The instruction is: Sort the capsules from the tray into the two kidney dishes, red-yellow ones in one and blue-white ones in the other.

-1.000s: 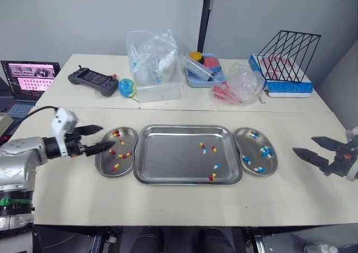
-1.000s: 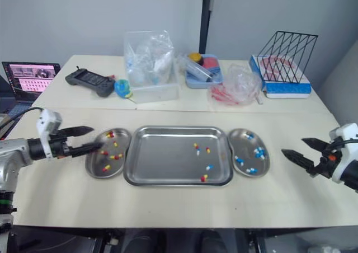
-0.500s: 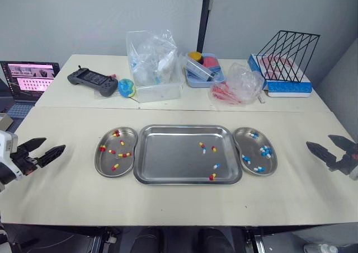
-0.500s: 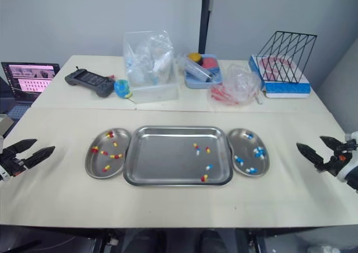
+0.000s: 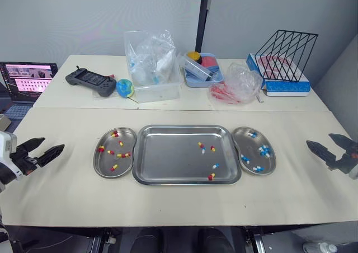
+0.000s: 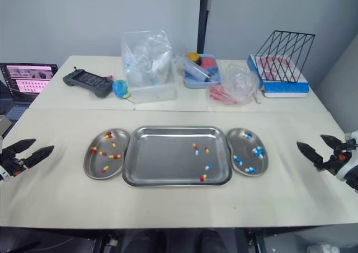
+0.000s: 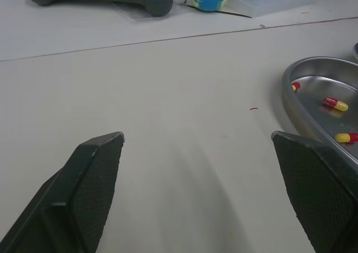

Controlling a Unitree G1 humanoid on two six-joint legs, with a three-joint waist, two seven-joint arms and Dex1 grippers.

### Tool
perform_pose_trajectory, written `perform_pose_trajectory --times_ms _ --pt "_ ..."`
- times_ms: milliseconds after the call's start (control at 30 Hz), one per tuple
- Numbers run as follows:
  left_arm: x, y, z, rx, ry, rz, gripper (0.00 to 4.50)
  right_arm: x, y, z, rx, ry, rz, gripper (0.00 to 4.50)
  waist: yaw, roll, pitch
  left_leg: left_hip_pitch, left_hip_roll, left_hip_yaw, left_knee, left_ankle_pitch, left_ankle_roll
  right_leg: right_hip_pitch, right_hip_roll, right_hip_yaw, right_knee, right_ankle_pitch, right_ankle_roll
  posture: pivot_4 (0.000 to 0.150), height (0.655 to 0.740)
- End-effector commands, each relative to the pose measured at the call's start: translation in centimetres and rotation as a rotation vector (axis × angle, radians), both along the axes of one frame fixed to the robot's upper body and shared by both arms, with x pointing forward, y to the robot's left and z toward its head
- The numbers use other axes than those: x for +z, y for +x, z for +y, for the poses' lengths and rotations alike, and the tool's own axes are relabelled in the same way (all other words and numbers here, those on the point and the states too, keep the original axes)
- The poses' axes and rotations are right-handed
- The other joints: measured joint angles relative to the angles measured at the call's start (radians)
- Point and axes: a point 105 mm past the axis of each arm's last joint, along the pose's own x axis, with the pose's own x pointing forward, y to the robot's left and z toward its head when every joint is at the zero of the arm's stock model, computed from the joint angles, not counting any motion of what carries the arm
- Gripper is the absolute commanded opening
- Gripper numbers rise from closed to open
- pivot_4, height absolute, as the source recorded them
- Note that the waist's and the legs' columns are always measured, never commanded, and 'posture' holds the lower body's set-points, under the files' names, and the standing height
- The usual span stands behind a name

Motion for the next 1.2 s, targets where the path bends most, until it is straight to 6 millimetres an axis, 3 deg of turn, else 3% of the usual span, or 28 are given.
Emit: perform_pose_trajectory --times_ms 33,267,433,500,667,767,833,1000,1200 --pt "2.2 0.3 -0.1 -0.021 0.030 -0.051 4.46 1.4 -0.1 0.2 0.008 -0.025 -0.052 4.50 0.000 0.000 0.000 0.000 0.000 0.000 0.000 0.000 0.000 0.000 0.000 0.000 0.000 0.000 0.000 0.150 0.7400" --pt "2.7 1.2 -0.9 -0.050 0.034 -0.065 4.46 1.8 0.2 0.2 0.010 -0.035 -0.065 4.50 0.000 0.000 0.000 0.000 0.000 0.000 0.000 0.000 0.000 0.000 0.000 0.000 0.000 0.000 0.000 0.150 0.7400" --pt "5.4 3.3 -6.3 -0.285 0.078 -0.114 4.46 2.1 -0.2 0.6 0.021 -0.043 -0.076 4.50 0.009 0.000 0.000 0.000 -0.001 0.000 0.000 0.000 0.000 0.001 0.000 0.000 0.000 0.000 0.001 0.150 0.7400" --pt "6.1 3.9 -9.7 -0.420 0.101 -0.119 4.46 2.2 -0.5 1.0 0.027 -0.047 -0.083 4.50 0.012 0.000 0.000 0.000 -0.001 0.000 0.000 0.000 0.000 0.001 0.000 0.000 0.000 0.000 0.001 0.150 0.7400" --pt "6.6 4.3 -15.6 -0.642 0.120 -0.103 4.46 2.4 -1.0 1.9 0.039 -0.051 -0.085 4.50 0.012 0.000 0.000 -0.001 -0.001 0.000 0.001 0.000 0.000 0.001 0.002 0.002 0.000 0.001 0.001 0.150 0.7400" --pt "5.2 5.1 -22.7 -0.831 0.157 -0.029 4.46 2.3 -1.5 2.9 0.043 -0.046 -0.095 4.50 0.015 0.000 0.000 0.000 -0.002 0.000 0.001 0.000 0.000 0.001 0.003 0.002 0.000 0.001 0.001 0.150 0.7400" --pt "4.7 4.9 -25.9 -0.894 0.127 0.003 4.46 2.3 -1.8 3.2 0.032 -0.041 -0.105 4.50 0.021 0.000 0.000 -0.001 -0.003 0.000 0.003 0.001 0.001 0.003 0.003 0.001 -0.001 0.001 0.003 0.150 0.7400" --pt "3.4 3.6 -31.4 -0.995 0.105 0.047 4.46 2.0 -2.4 3.2 -0.002 -0.033 -0.110 4.50 0.007 0.000 0.000 -0.002 -0.004 0.000 0.003 0.001 0.002 0.002 0.004 0.004 -0.002 0.003 0.005 0.150 0.7400" --pt "2.0 3.0 -34.8 -1.006 0.123 0.097 4.46 1.9 -2.6 3.1 -0.021 -0.031 -0.113 4.50 0.006 0.001 0.000 -0.001 -0.004 -0.001 0.002 0.001 0.002 0.002 0.004 0.005 -0.002 0.002 0.005 0.150 0.7400"
